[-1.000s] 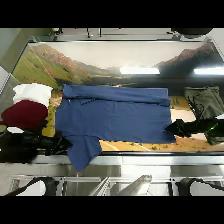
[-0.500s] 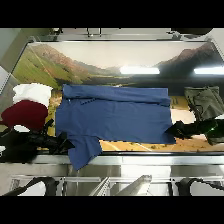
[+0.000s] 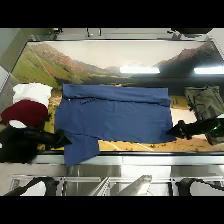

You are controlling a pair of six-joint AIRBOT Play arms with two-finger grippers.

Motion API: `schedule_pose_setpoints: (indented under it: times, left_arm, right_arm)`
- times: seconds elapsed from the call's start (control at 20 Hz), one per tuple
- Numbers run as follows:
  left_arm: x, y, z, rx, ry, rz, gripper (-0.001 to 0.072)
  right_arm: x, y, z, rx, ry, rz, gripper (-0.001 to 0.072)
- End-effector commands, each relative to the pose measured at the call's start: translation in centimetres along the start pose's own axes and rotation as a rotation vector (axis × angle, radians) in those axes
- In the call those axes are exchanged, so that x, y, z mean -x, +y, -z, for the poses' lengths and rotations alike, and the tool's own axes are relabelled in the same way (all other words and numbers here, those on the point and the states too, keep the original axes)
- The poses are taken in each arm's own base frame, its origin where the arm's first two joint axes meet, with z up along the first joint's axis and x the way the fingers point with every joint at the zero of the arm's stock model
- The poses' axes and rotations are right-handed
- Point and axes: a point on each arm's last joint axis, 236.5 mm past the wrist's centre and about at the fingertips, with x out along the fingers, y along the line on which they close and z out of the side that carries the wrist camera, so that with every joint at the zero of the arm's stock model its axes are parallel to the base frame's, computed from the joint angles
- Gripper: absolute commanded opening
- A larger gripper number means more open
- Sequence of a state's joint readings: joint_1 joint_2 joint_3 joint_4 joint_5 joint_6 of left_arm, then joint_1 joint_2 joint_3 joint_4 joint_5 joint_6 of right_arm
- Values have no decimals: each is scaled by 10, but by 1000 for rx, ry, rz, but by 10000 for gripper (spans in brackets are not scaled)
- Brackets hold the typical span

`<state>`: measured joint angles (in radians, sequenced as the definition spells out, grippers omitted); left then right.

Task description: Fold the shirts.

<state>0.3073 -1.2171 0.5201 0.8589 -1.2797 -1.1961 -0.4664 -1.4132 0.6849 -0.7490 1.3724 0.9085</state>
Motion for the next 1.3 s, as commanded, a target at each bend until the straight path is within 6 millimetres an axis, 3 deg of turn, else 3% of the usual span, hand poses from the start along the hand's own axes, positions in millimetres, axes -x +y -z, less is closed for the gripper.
schedule_pose_setpoints:
  times: [0.0,0.15,0.35,0.5,0.7,1.0,1.15,1.25]
  left_arm:
    - [56,-52,-12,-163,-77,43,23]
    - [108,-77,-48,-261,-265,14,26]
    - [131,-116,-96,-352,-311,114,27]
    - [131,-117,-145,-390,-298,109,27]
    - [115,-101,-207,-388,-262,113,27]
    - [77,-62,-268,-368,-210,123,26]
    - [75,-65,-292,-403,-233,125,28]
    - [79,-79,-301,-452,-249,118,28]
  right_arm:
    - [29,31,-30,-20,-112,-123,12]
    - [44,62,-61,-15,-246,-262,13]
    - [41,82,-110,29,-438,-277,13]
    - [39,84,-150,28,-566,-250,13]
    - [18,72,-179,40,-553,-206,13]
    - [-1,46,-206,45,-549,-165,14]
    - [-3,43,-212,81,-574,-171,14]
    - [-4,42,-212,87,-574,-168,15]
